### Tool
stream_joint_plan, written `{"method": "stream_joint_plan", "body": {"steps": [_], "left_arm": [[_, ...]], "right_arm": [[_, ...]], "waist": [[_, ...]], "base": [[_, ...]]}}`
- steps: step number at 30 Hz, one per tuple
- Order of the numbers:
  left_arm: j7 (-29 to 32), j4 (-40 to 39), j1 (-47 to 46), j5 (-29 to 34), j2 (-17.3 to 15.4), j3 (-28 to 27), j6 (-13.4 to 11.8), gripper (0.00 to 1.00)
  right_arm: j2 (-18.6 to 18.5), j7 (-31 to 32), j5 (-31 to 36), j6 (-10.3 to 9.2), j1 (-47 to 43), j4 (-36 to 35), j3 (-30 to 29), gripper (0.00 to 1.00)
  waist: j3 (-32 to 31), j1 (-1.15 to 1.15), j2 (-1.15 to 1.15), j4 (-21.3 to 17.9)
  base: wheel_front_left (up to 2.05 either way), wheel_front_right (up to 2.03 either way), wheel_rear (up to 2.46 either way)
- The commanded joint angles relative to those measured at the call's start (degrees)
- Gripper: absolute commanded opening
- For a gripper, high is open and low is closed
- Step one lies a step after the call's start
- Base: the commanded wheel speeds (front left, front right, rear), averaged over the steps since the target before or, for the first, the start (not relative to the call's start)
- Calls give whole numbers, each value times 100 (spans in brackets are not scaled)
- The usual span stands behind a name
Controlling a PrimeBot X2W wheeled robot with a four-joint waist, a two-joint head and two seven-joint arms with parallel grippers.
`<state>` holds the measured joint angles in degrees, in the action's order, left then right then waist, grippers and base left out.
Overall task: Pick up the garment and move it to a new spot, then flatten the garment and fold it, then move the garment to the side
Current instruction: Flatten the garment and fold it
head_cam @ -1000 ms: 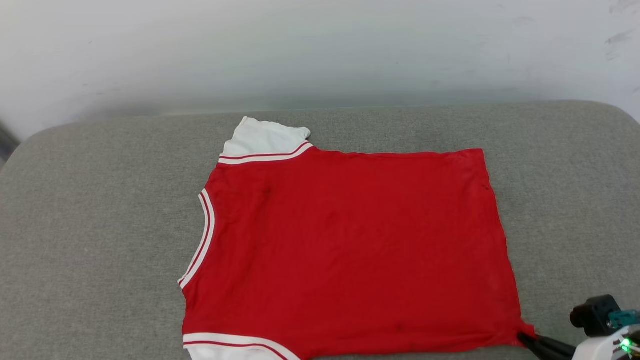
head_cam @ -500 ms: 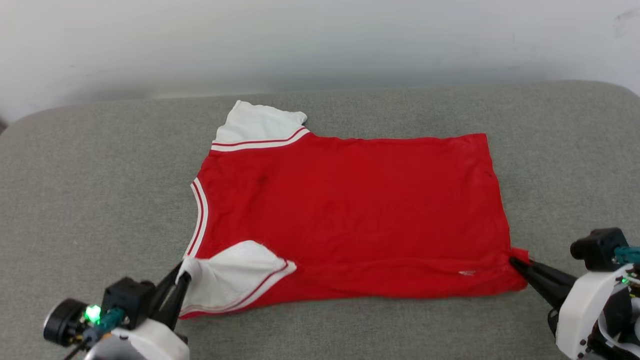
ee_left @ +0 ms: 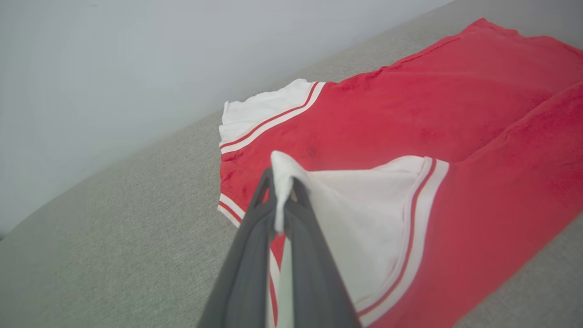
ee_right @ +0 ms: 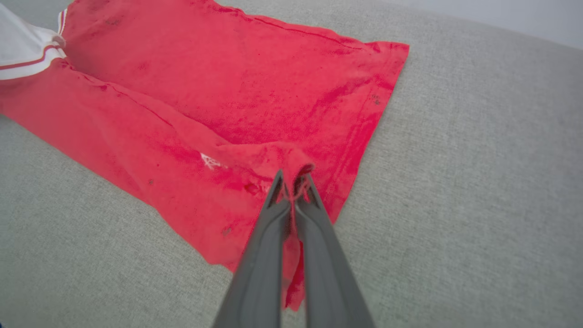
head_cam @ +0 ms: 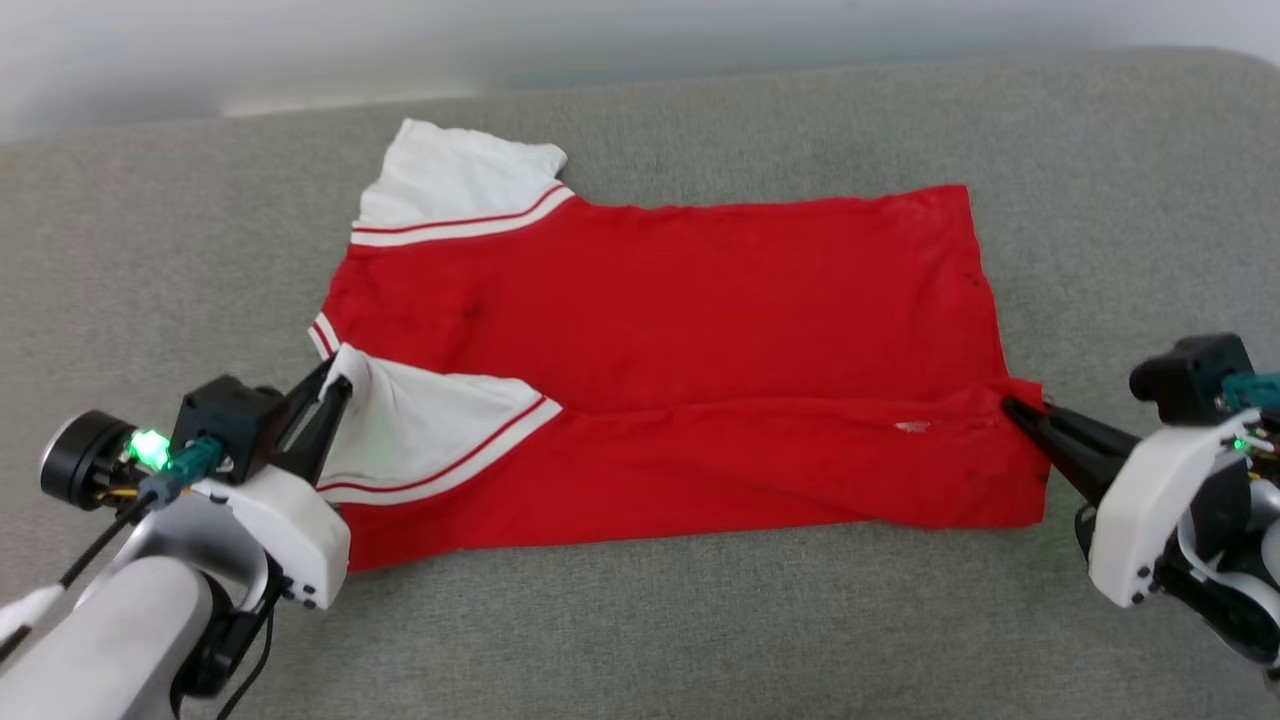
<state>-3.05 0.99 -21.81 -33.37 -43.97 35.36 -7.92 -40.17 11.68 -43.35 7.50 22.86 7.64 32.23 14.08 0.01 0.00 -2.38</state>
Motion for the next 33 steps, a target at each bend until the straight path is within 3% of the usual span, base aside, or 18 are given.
{"method": "stream_joint_plan", "body": {"steps": [1, 14, 19, 20, 21, 22, 23, 28, 33], "left_arm": [[0, 127, -168, 24, 66, 19, 65, 0], [-36, 1623, -759, 7, 370, 248, 594, 0], [-151, 1987, -816, -13, 523, 307, 683, 0], [-173, 2038, -814, -28, 555, 317, 697, 19], [-195, 2076, -821, -19, 560, 323, 697, 100], [-208, 2089, -827, -27, 558, 320, 702, 100], [-211, 2092, -840, -36, 555, 312, 696, 100], [-73, 1932, -907, -116, 386, 227, 670, 100], [452, 1538, -998, -294, 116, 191, 757, 100]], "right_arm": [[89, 52, 32, -3, 167, 74, -5, 0], [426, 282, 201, -3, 1153, 1196, 562, 0], [609, 165, -100, -3, 1282, 1490, 714, 0], [585, 114, -106, -3, 1330, 1527, 721, 0], [574, 59, -96, -3, 1361, 1557, 744, 24], [576, 24, -109, -3, 1356, 1571, 779, 50], [567, -31, -148, -3, 1333, 1568, 800, 100], [449, -291, -173, -3, 1230, 1468, 793, 100], [366, -410, -148, -3, 1112, 1342, 771, 100]], "waist": [[201, -1, 0, -77], [709, -1, 0, -140], [630, -1, 0, -123], [596, -1, 0, -118], [554, -1, 0, -114], [508, -1, 0, -109], [452, -1, 0, -95], [204, -1, 0, -37], [37, -1, 0, 18]], "base": [[0, 0, 0], [0, 0, 0], [0, 0, 0], [0, 0, 0], [0, 0, 0], [0, 0, 0], [0, 0, 0], [0, 0, 0], [0, 0, 0]]}}
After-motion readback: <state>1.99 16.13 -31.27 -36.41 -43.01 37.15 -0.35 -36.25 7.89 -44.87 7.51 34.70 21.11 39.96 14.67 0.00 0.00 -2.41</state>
